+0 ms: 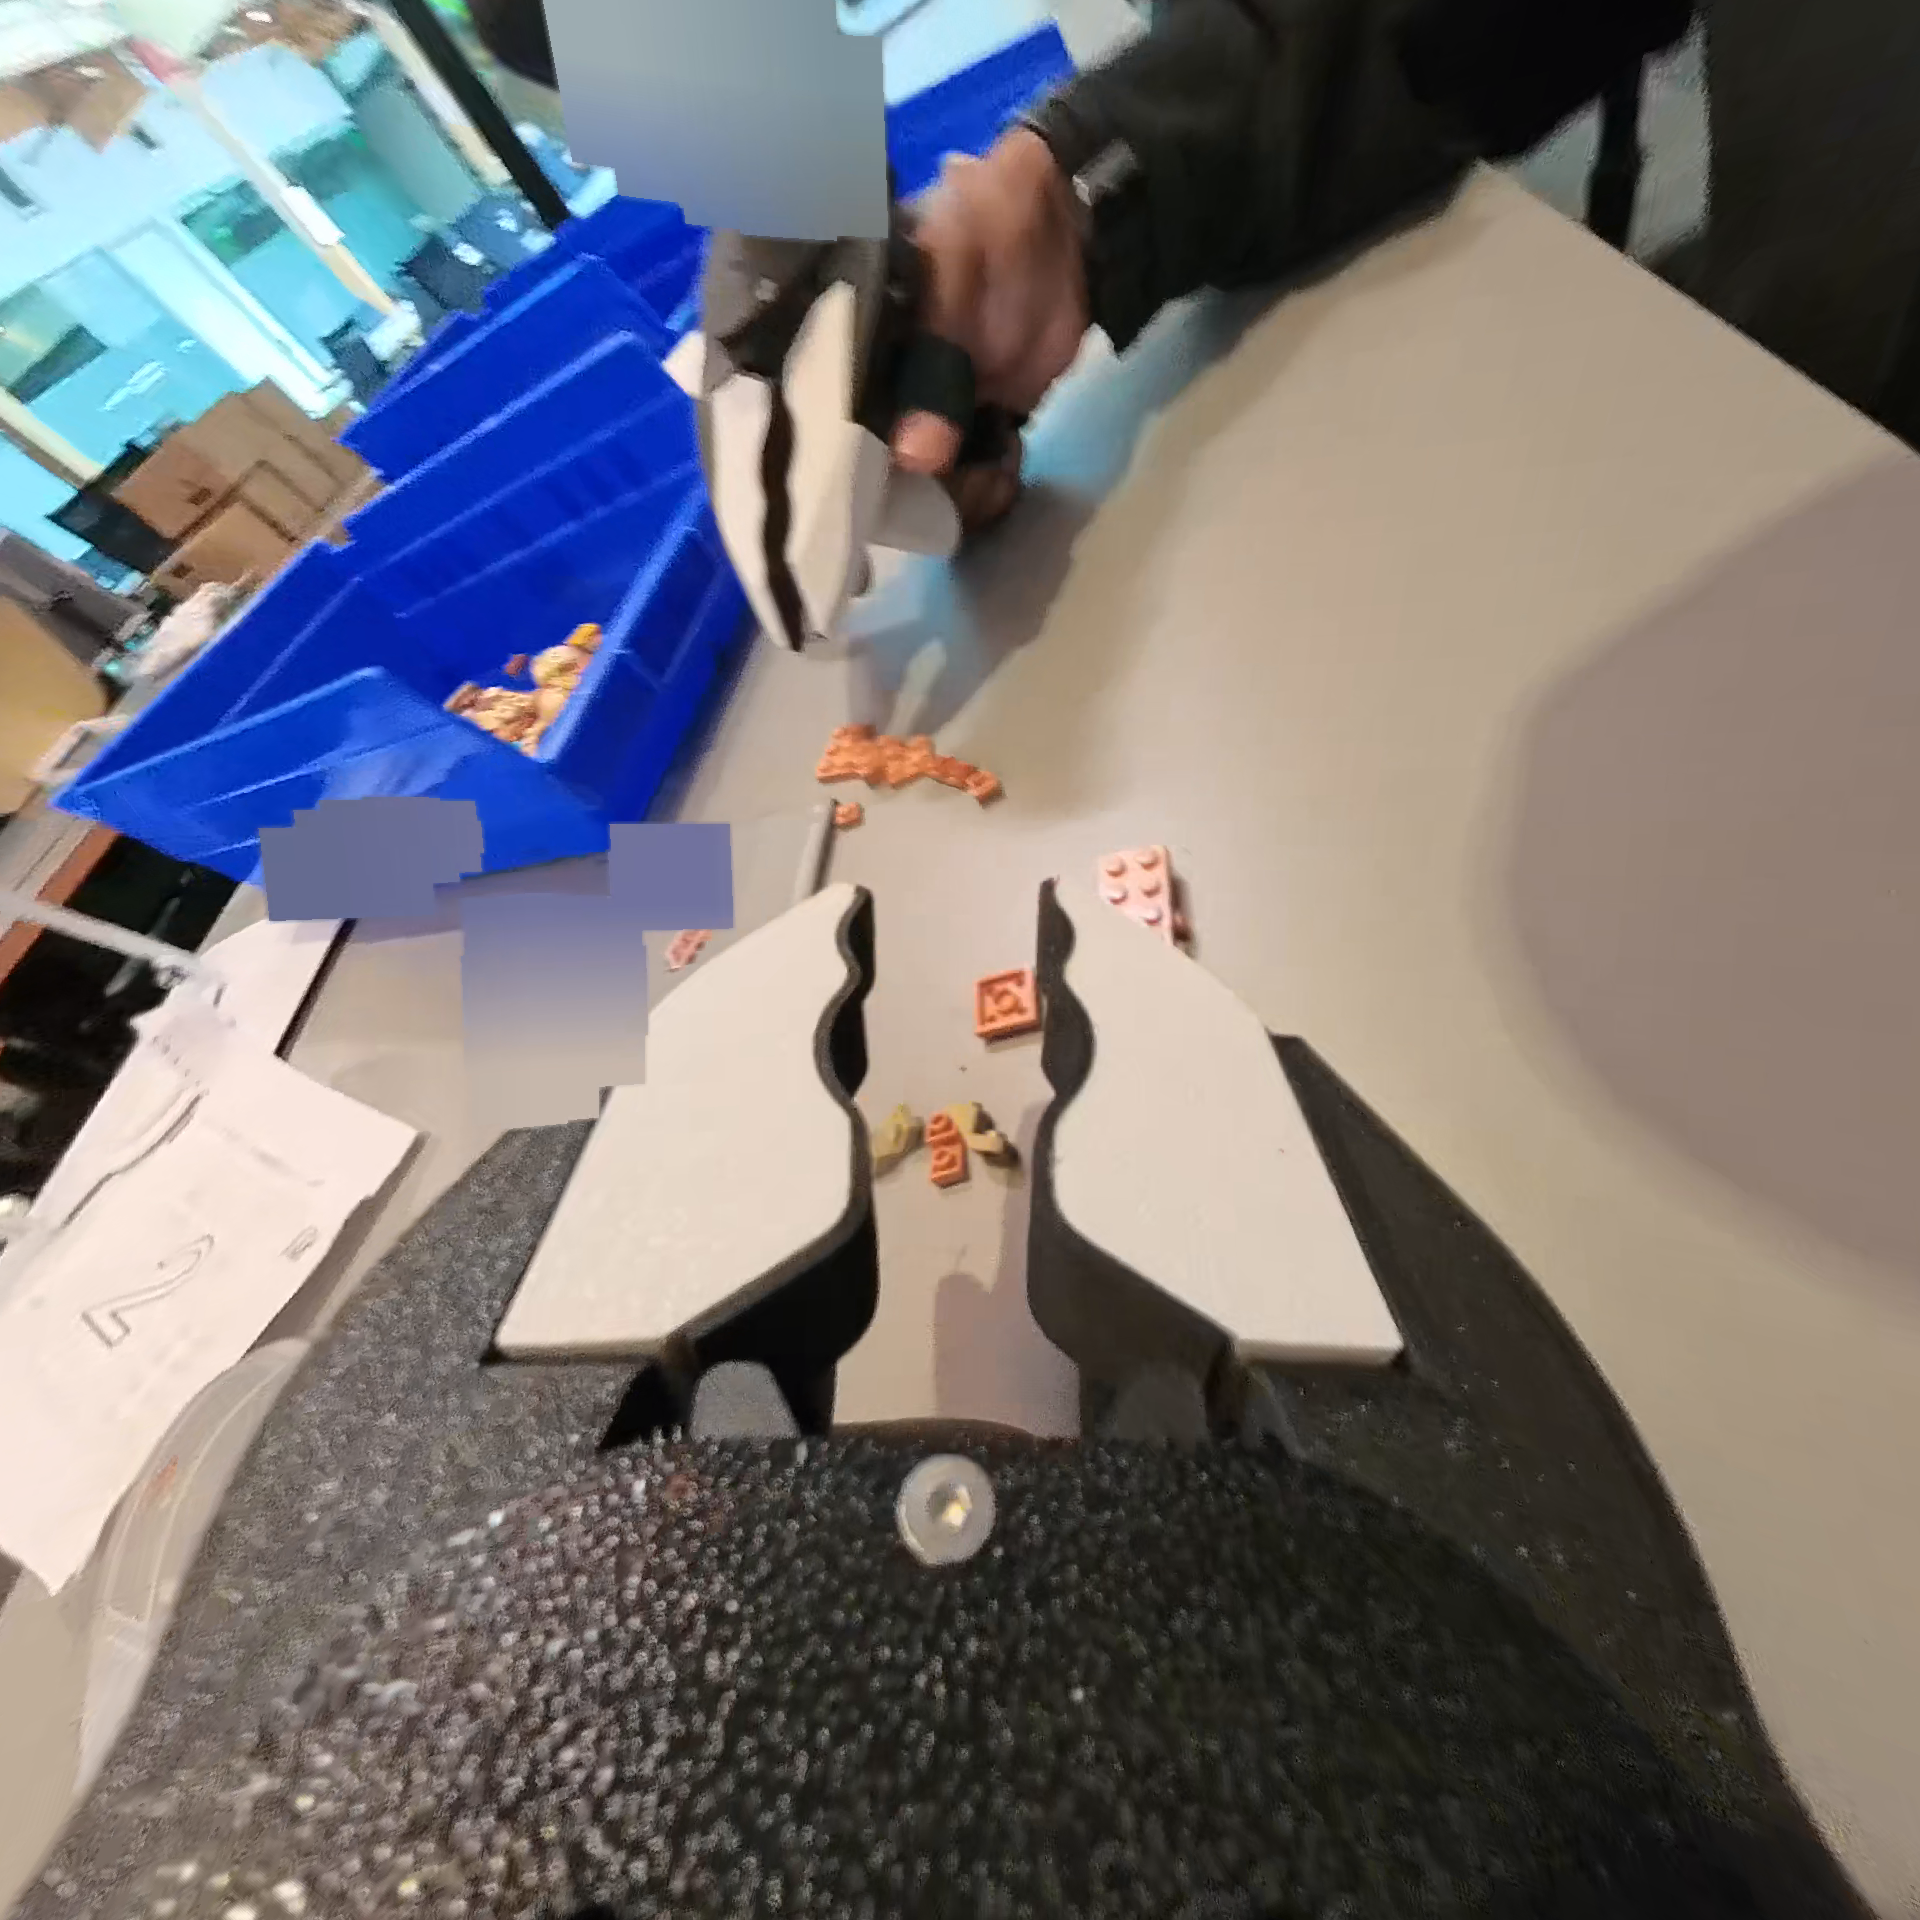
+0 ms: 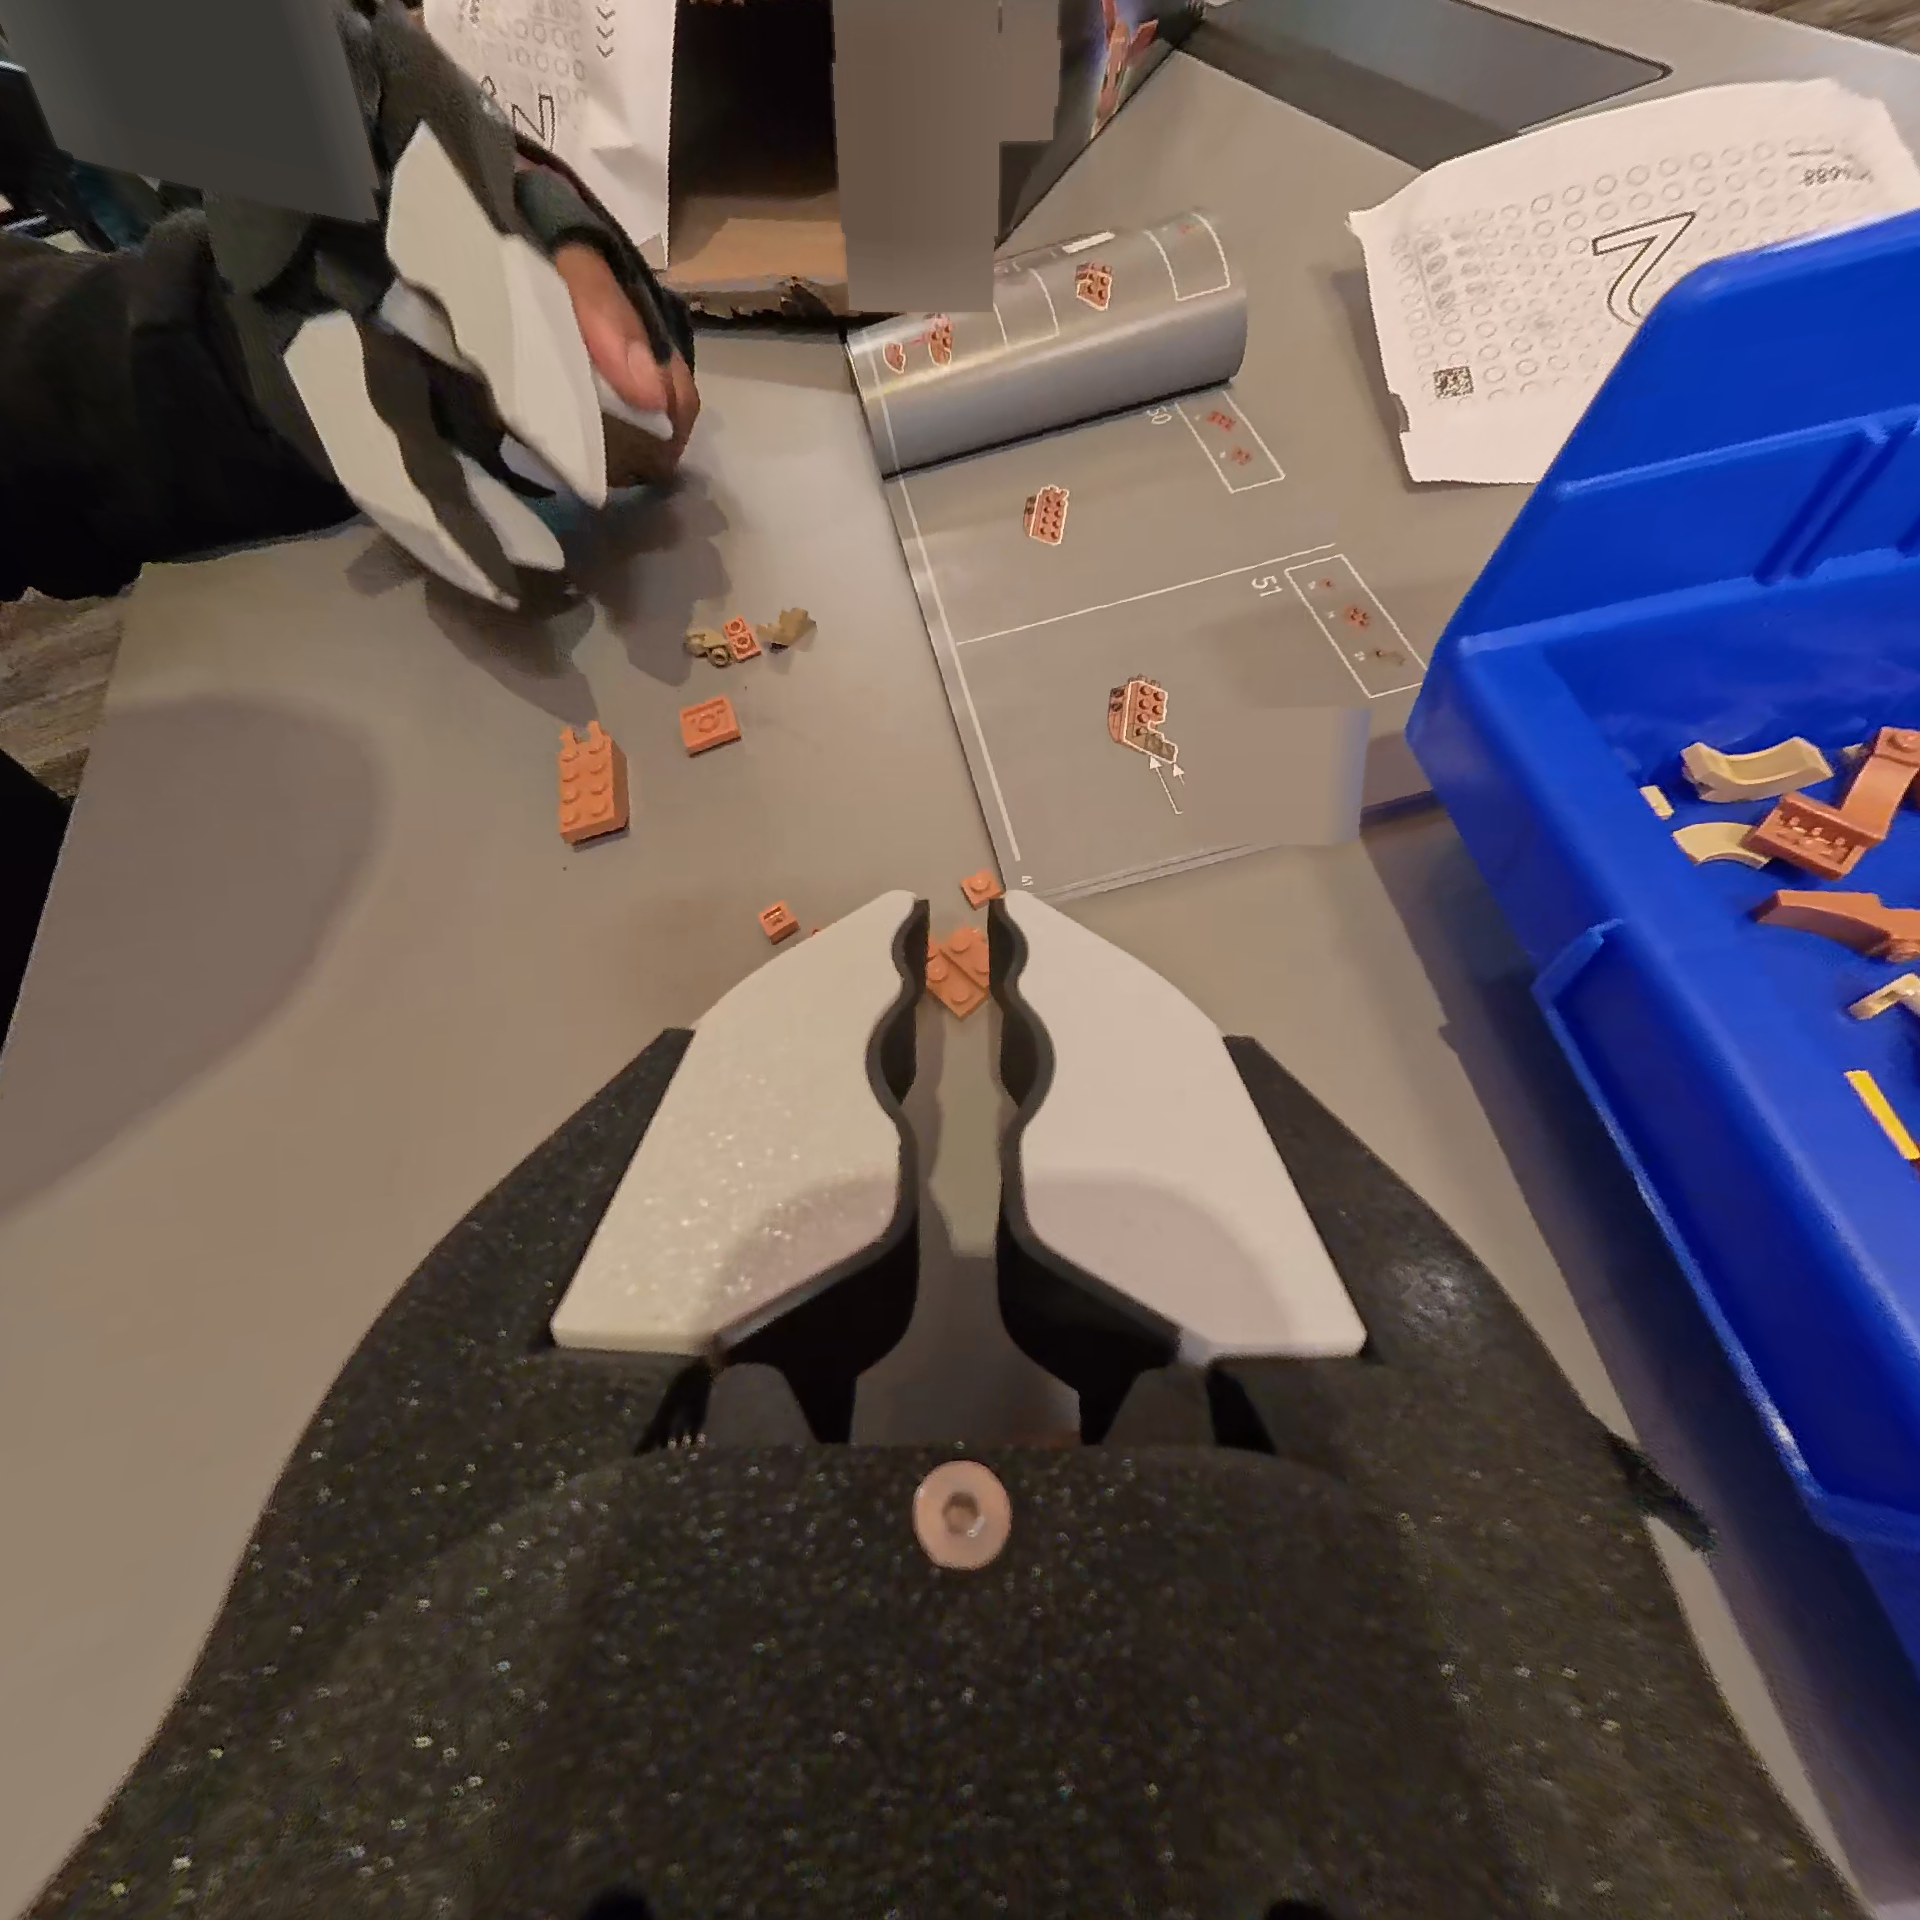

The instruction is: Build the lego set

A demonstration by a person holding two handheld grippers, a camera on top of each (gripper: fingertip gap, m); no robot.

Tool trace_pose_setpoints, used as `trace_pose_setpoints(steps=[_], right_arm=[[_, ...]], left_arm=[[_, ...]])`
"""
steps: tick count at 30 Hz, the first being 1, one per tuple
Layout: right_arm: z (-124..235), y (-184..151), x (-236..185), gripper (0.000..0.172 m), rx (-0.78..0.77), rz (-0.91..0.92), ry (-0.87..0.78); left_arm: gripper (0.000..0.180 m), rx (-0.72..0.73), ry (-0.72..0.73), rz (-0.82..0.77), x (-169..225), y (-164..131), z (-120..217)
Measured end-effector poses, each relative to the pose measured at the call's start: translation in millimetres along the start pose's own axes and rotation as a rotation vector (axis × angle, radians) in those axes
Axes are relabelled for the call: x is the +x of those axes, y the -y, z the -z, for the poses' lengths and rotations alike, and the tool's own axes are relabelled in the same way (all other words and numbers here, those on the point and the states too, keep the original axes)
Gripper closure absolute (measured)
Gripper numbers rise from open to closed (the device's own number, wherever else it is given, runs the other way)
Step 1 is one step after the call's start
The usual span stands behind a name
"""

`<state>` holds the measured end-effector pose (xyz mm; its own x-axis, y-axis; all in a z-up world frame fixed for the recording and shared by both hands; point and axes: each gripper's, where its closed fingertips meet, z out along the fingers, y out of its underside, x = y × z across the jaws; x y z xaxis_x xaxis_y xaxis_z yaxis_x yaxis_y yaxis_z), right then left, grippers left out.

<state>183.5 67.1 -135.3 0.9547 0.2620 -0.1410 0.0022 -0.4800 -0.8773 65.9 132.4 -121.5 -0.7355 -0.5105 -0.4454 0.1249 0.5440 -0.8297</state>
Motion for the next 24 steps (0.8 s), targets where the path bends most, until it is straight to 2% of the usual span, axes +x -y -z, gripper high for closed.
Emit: trace_pose_setpoints(steps=[4,8,18,24], right_arm=[[-0.4,-0.6,-2.4,0.162,0.000,0.027,0.001],[0.3,-0.3,-4.3,0.162,0.006,0.044,0.003],[1.7,-4.2,-3.3,0.163,-0.016,0.095,-0.031],[2.7,-9.3,5.9,0.163,-0.051,0.137,-0.110]], left_arm=[[0.152,0.077,0.088,0.124,-19.6,5.4,4.3],[0.152,0.081,0.135,0.164,-29.1,4.2,6.5],[0.154,-0.055,0.134,0.100,-22.4,-10.5,-5.8],[0.156,-0.129,0.168,0.146,-28.9,-22.4,-4.4]])
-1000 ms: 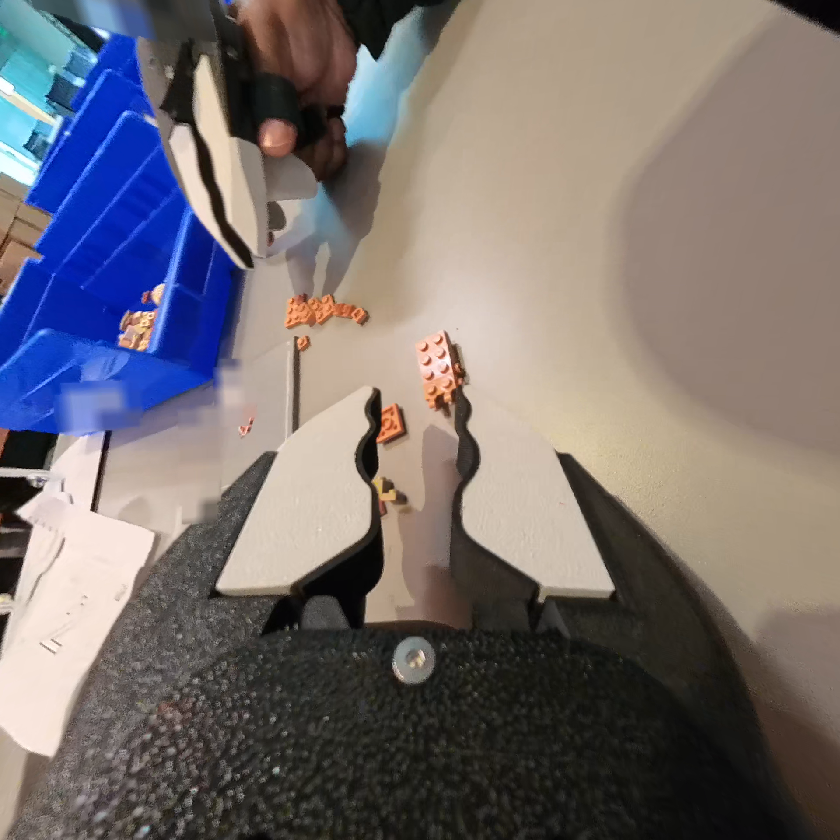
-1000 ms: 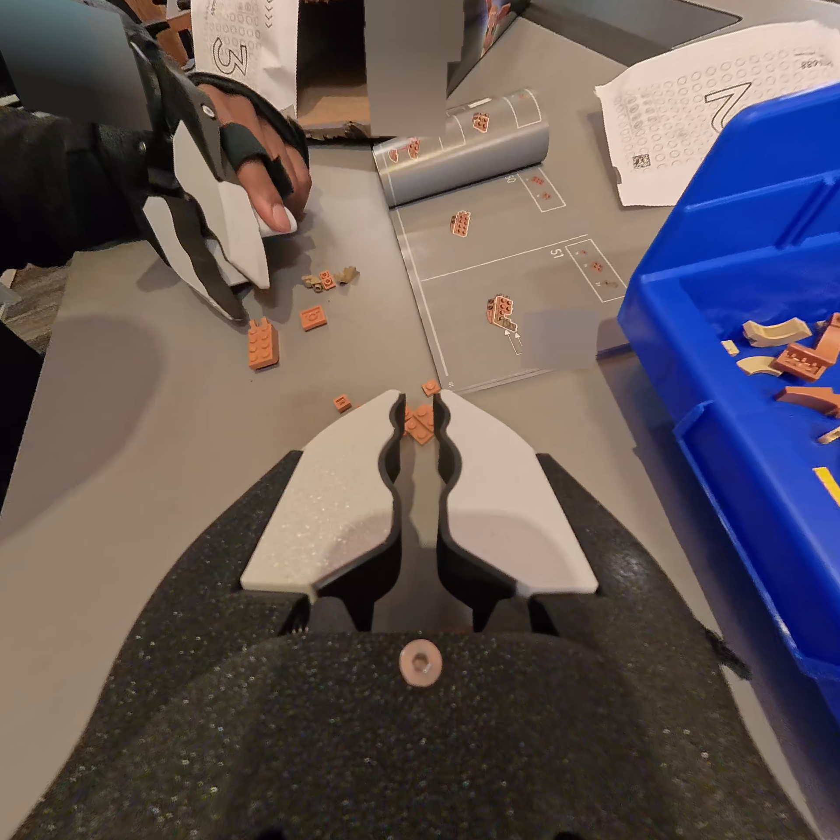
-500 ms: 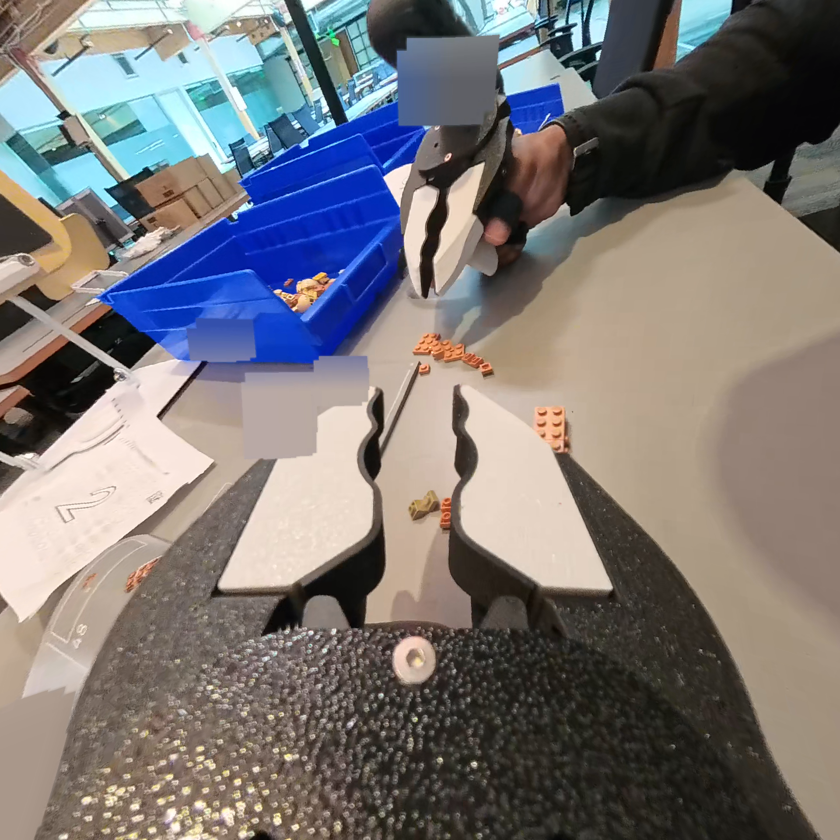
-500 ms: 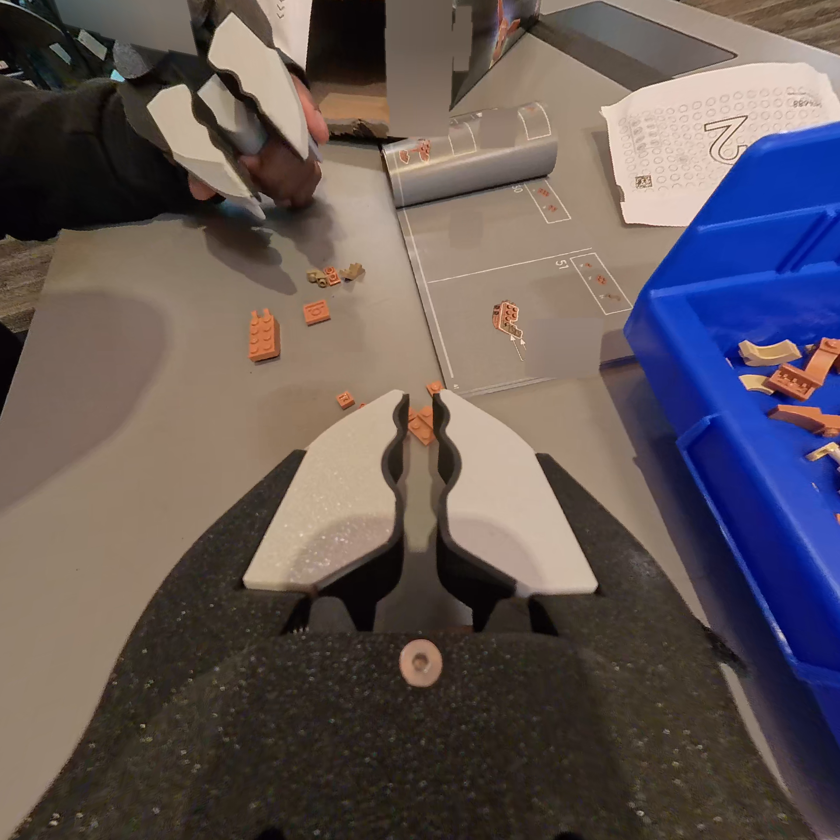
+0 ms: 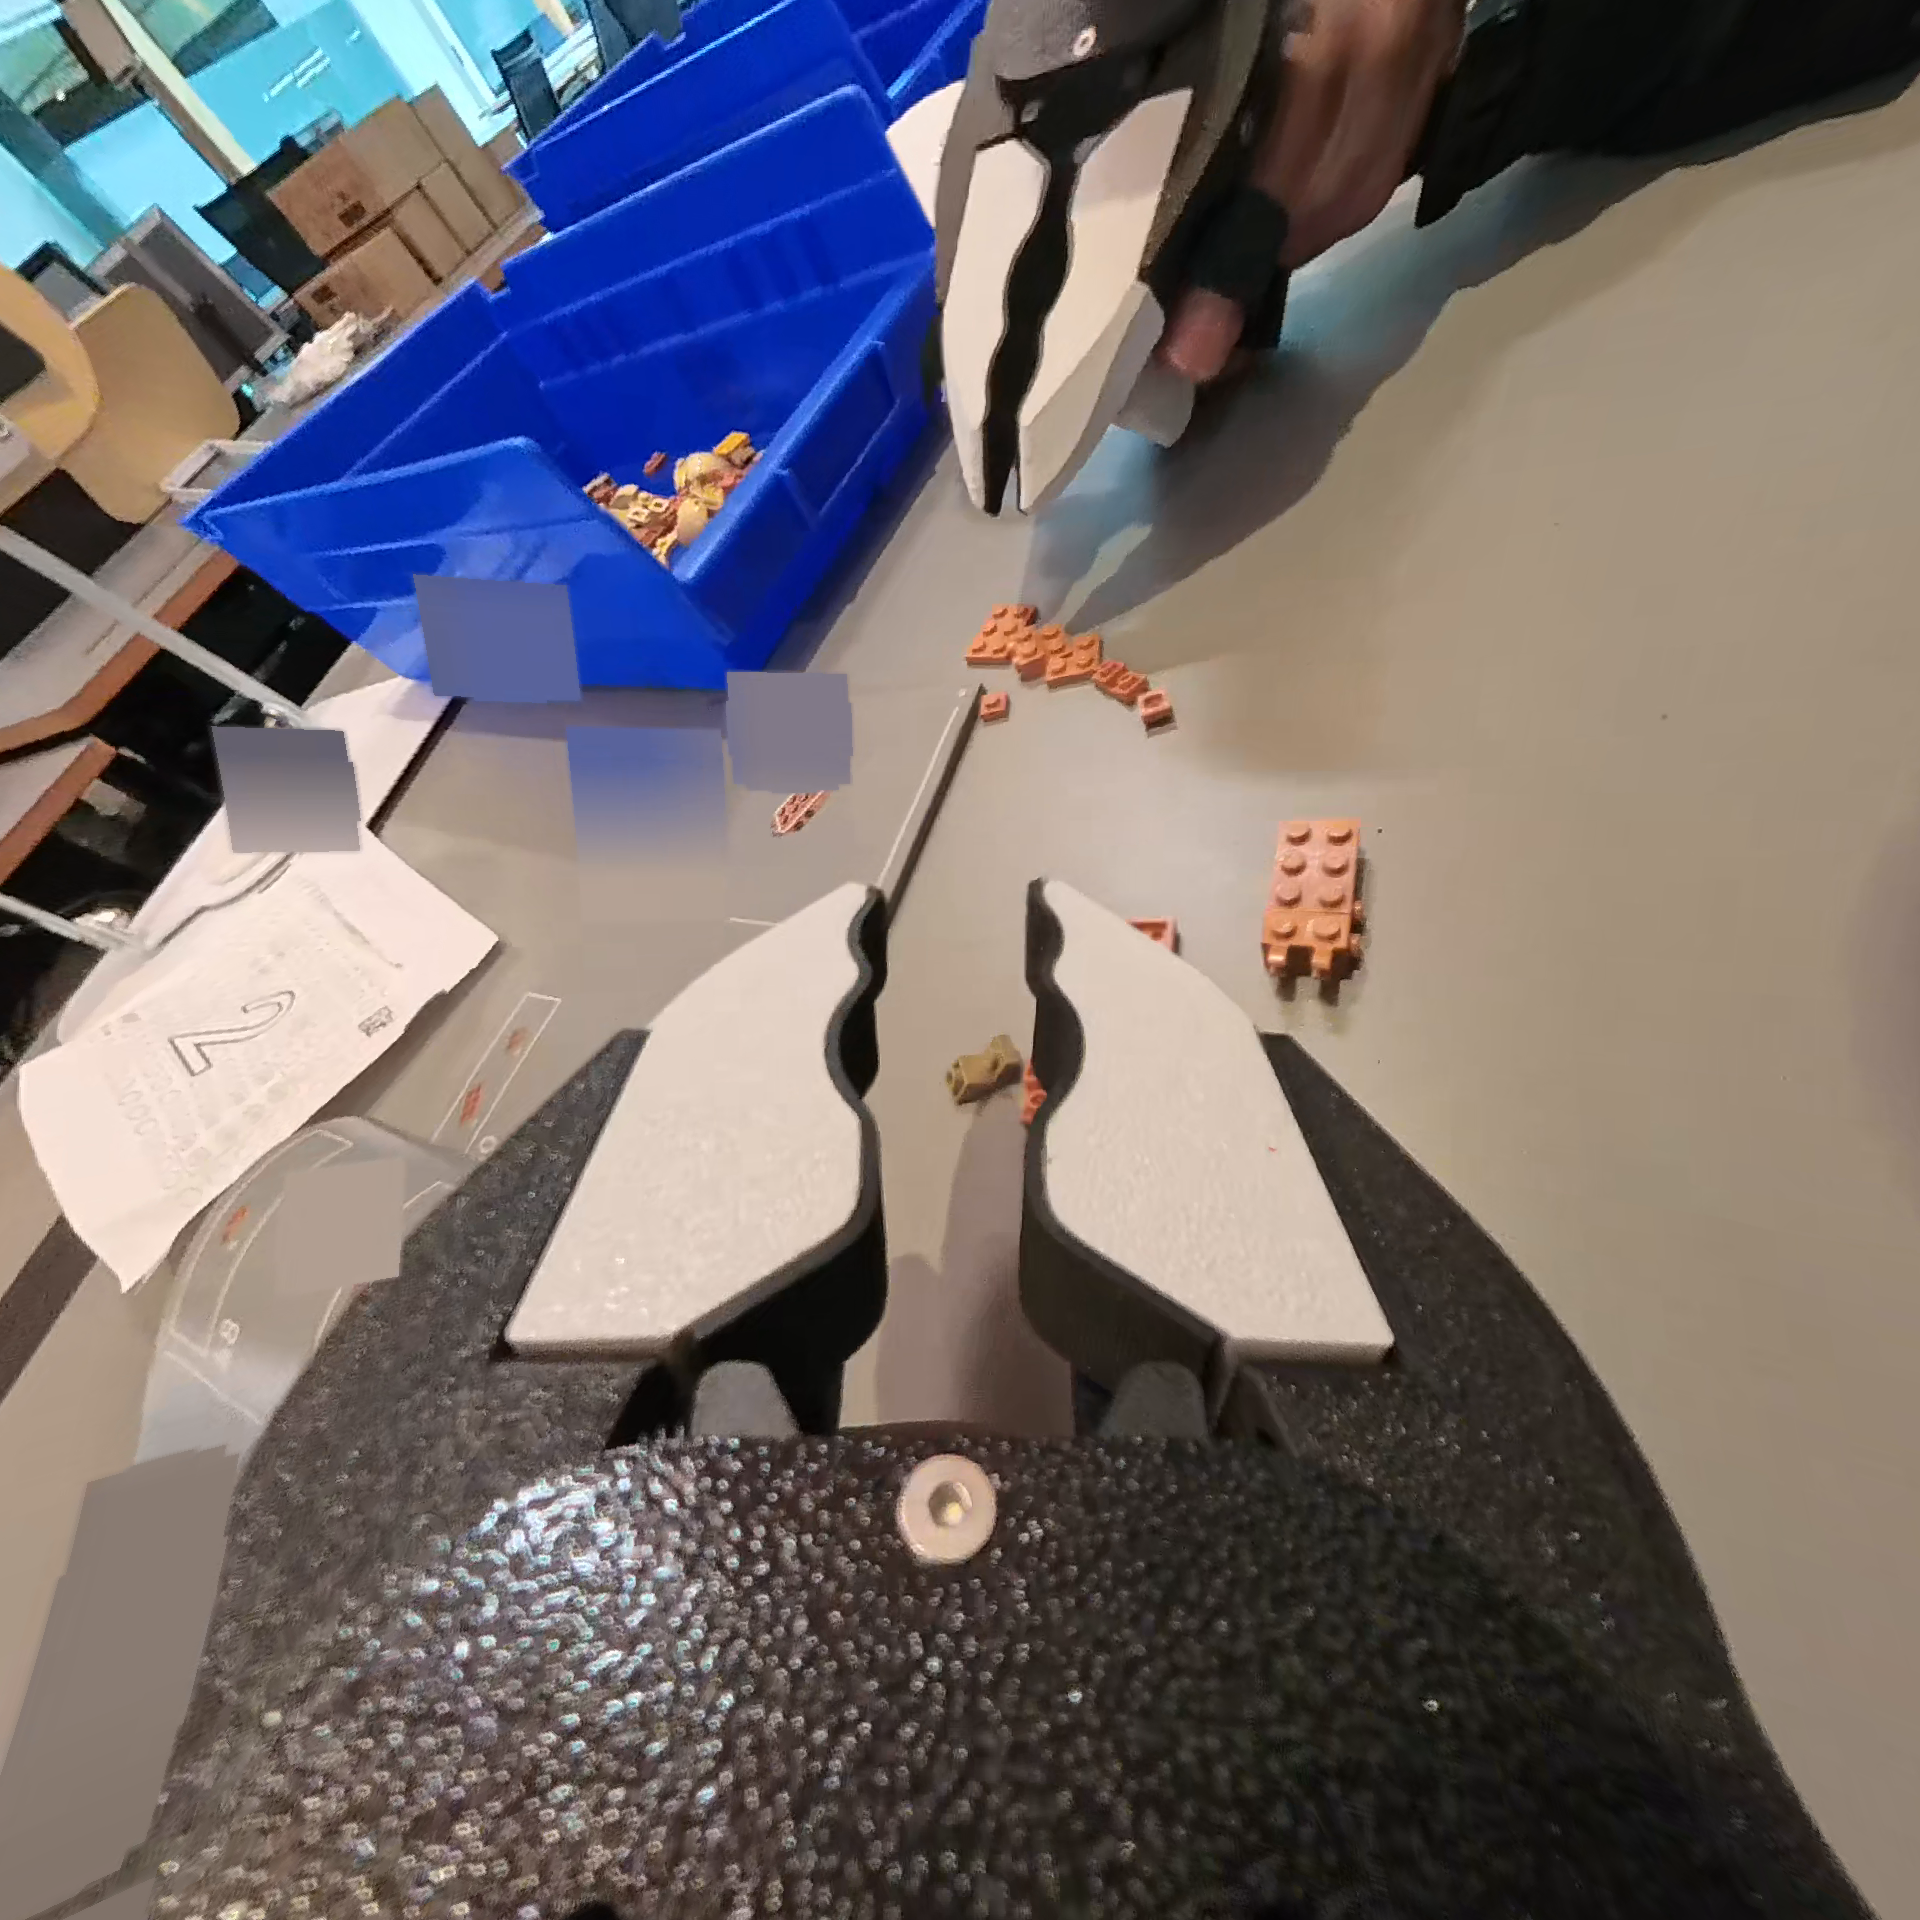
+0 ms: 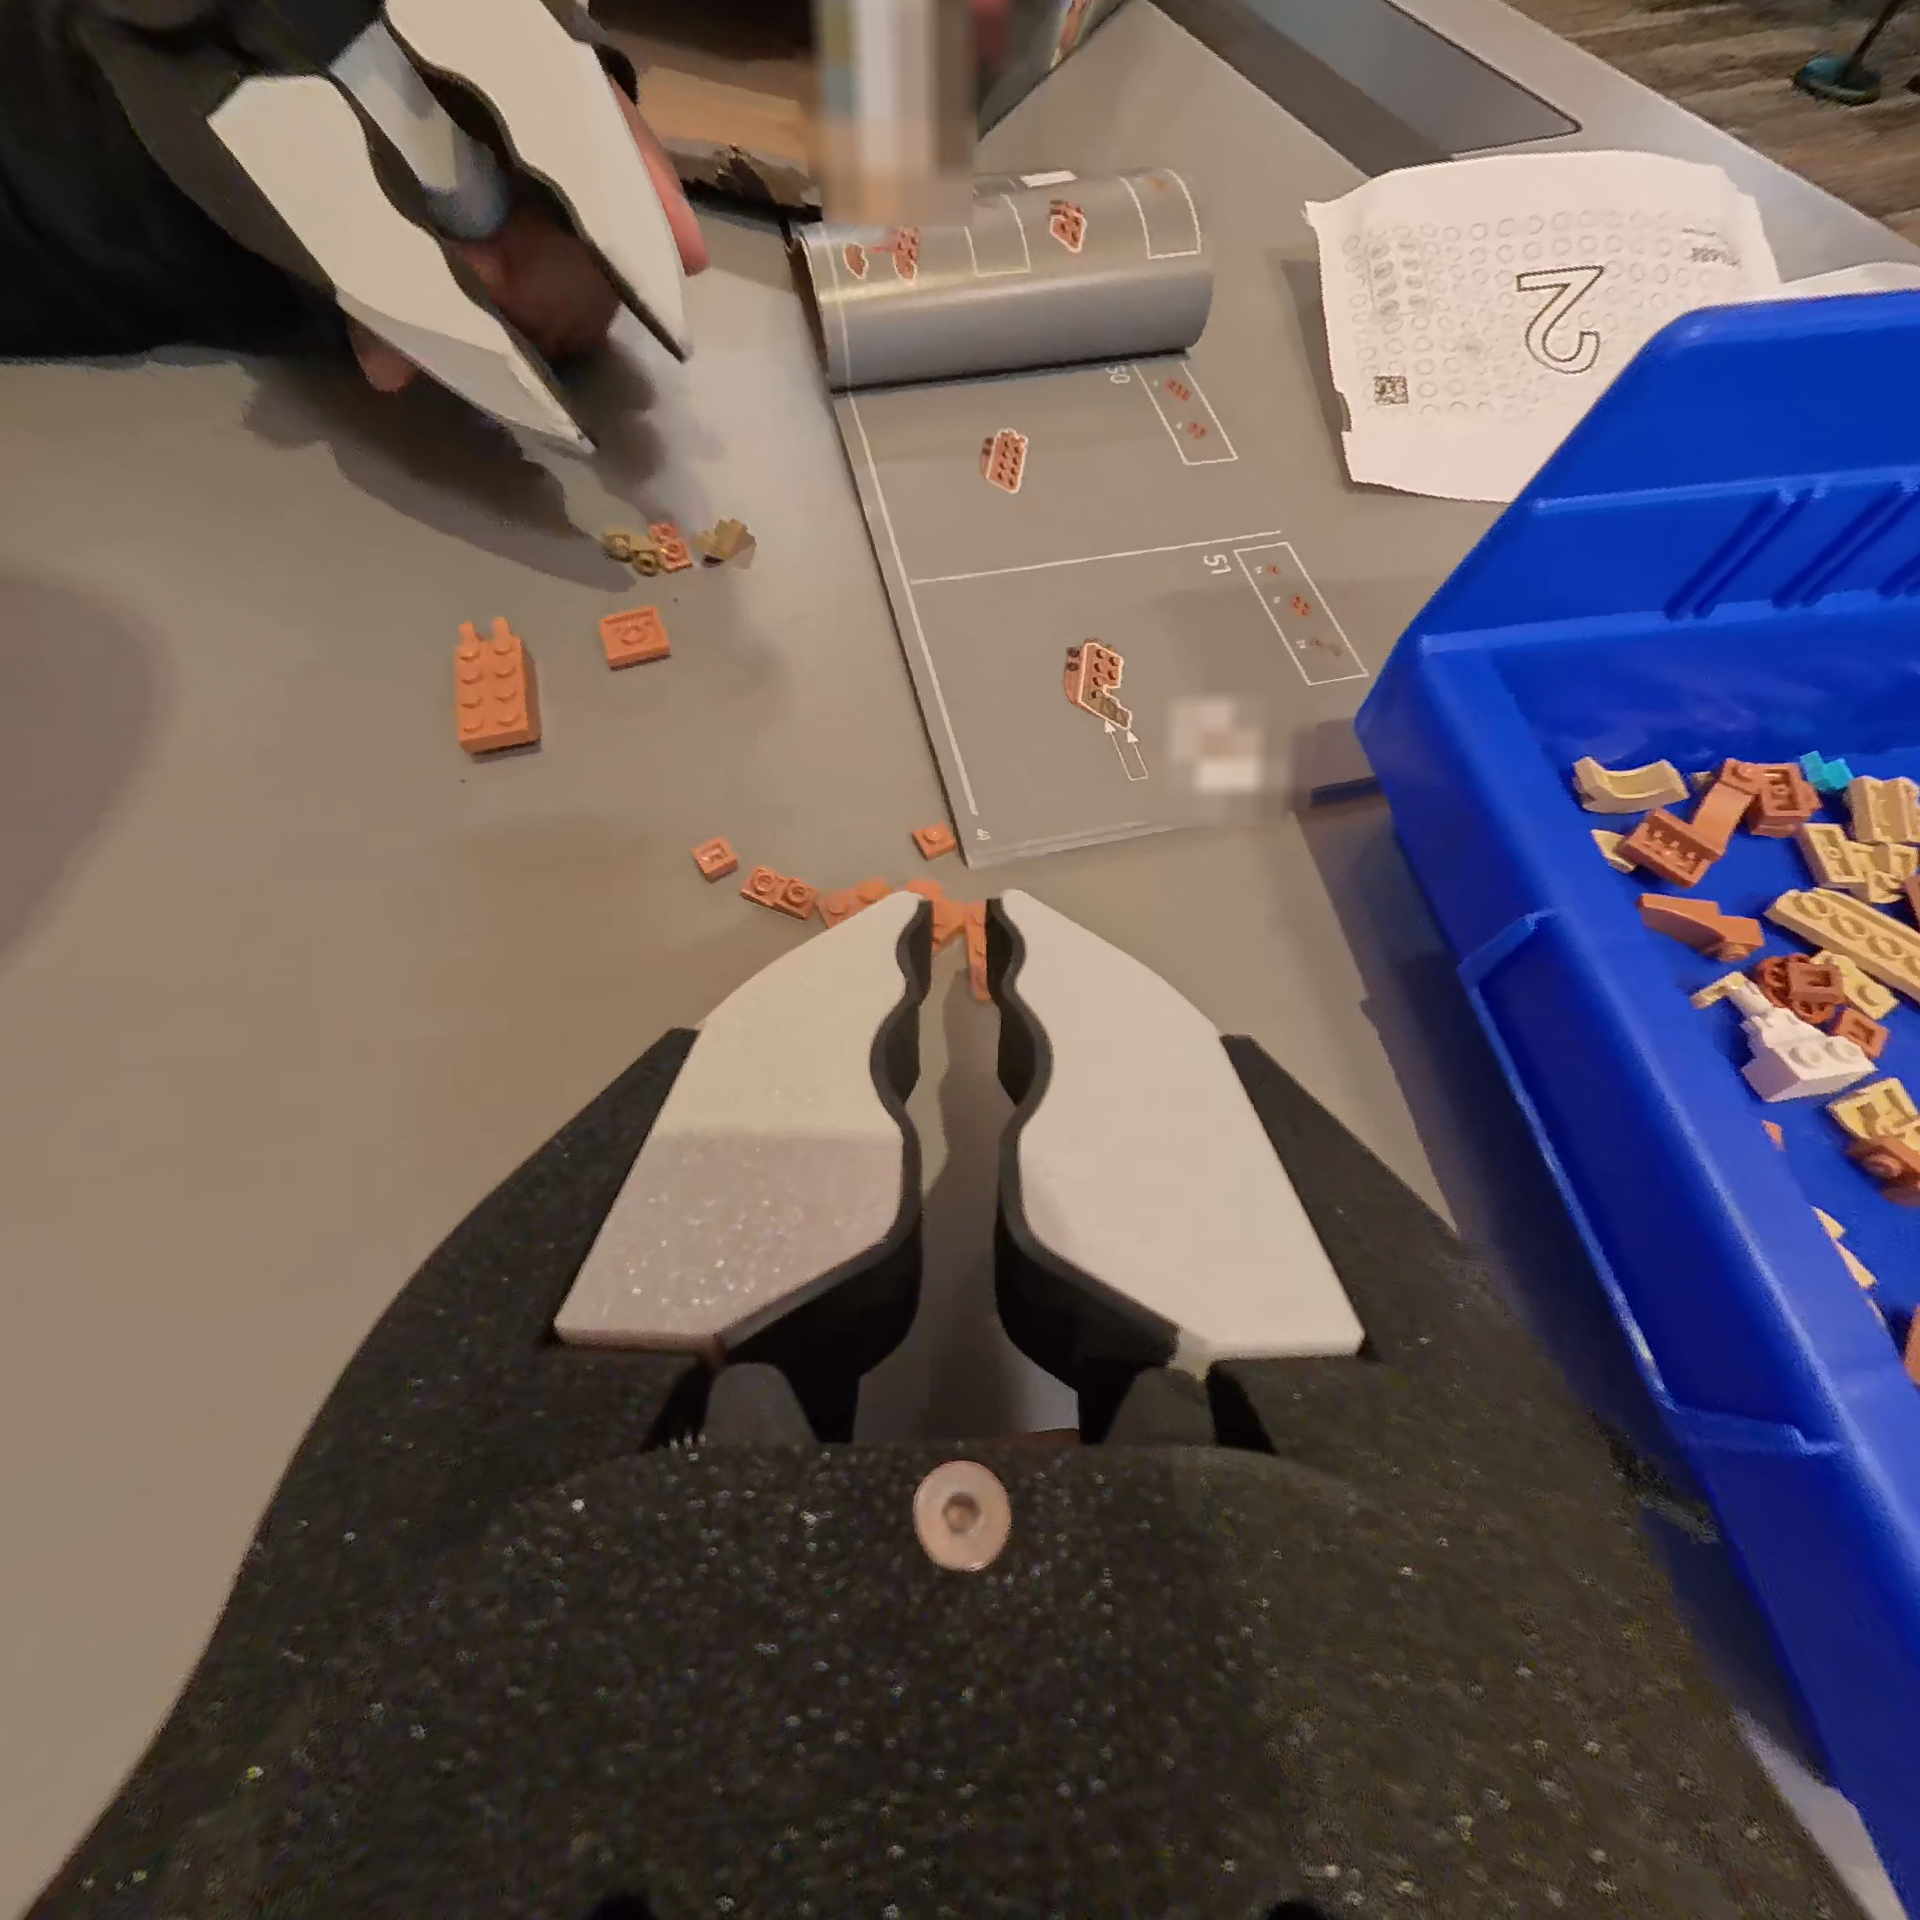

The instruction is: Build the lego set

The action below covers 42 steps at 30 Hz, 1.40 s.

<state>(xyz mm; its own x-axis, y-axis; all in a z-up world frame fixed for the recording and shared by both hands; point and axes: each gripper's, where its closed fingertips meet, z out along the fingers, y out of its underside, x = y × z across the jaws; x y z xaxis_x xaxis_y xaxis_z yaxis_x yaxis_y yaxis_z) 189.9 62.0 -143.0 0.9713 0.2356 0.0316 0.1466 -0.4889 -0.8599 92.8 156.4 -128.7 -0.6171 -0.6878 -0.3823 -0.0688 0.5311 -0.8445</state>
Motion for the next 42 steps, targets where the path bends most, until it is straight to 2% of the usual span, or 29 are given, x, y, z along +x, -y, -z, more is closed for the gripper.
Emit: trace_pose_setpoints(steps=[7,13,21,34,38,42], right_arm=[[-0.3,0.1,0.3,0.162,0.000,0.003,-0.008],[-1.6,-0.8,-1.3,0.162,-0.010,0.015,-0.009],[-6.3,-3.9,-3.3,0.162,-0.047,0.040,-0.013],[-12.6,-10.3,-6.0,0.163,-0.111,0.067,-0.008],[-12.8,-10.5,-6.2,0.163,-0.114,0.074,-0.013],[-11.4,-8.3,-4.5,0.163,-0.097,0.074,-0.028]], left_arm=[[0.157,-0.049,0.005,0.004,-5.4,-10.7,2.5],[0.158,-0.102,-0.091,0.009,8.6,-17.0,1.5],[0.159,-0.240,-0.194,0.005,33.6,-22.7,-18.7],[0.165,-0.321,-0.346,0.178,38.5,-30.6,-21.6],[0.179,-0.323,-0.410,0.180,46.3,-29.4,-20.1],[0.180,-0.305,-0.369,0.139,44.4,-28.2,-20.3]])
